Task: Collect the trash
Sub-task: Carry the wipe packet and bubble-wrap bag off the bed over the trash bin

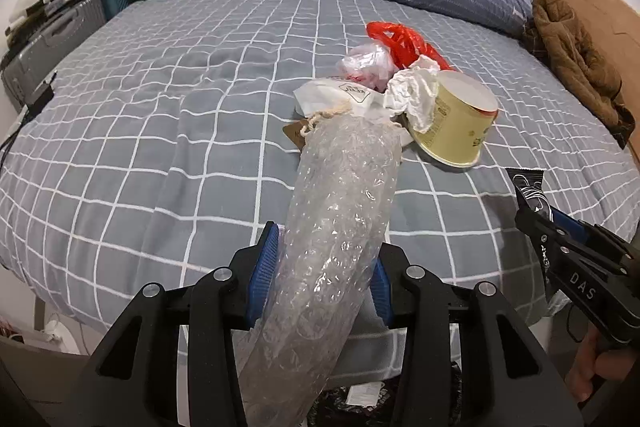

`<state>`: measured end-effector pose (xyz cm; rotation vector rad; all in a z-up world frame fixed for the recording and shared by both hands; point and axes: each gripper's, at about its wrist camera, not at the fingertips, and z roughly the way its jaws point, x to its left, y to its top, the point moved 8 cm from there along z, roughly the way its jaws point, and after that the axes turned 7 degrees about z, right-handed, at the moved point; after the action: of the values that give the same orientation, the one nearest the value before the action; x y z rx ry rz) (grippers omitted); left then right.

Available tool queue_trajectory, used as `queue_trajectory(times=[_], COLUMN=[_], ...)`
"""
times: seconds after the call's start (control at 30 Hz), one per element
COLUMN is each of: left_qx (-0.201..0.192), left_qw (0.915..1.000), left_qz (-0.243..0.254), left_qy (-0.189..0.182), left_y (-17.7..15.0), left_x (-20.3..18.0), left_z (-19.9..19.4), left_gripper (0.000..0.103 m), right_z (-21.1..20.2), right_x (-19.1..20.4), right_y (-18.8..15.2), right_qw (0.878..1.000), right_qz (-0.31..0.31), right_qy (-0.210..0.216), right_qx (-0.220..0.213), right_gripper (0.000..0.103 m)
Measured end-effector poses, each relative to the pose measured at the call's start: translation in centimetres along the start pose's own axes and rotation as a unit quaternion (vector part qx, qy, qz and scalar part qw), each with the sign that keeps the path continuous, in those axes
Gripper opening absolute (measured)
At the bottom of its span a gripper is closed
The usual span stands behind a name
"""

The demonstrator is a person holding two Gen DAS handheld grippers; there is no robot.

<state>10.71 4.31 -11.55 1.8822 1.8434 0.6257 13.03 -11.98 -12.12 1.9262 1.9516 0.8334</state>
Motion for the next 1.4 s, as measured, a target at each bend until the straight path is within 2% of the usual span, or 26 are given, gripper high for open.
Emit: queue_trajectory(times=[0.7,1.4], left_qx=[-0.019,-0.01], left_qw=[0.9997,0.9994], left_qz=[-0.008,-0.003], left_qy=[-0.017,-0.032], left_y=[-2.6,-6.5], left_x=[-2.4,-4.6], left_z=[-4.4,-6.5], left_gripper=[0.041,0.04], right_z=[-6.0,-9.2], right_x=[0.2,1.4], right_y=[-1.4,-5.3], right_qw=[0.999,0.998], right_qz=[-0.015,-0.029], right_qy=[0.022,0.035], right_qx=[-0.034,-0.033], right_gripper=[0.035,0.035])
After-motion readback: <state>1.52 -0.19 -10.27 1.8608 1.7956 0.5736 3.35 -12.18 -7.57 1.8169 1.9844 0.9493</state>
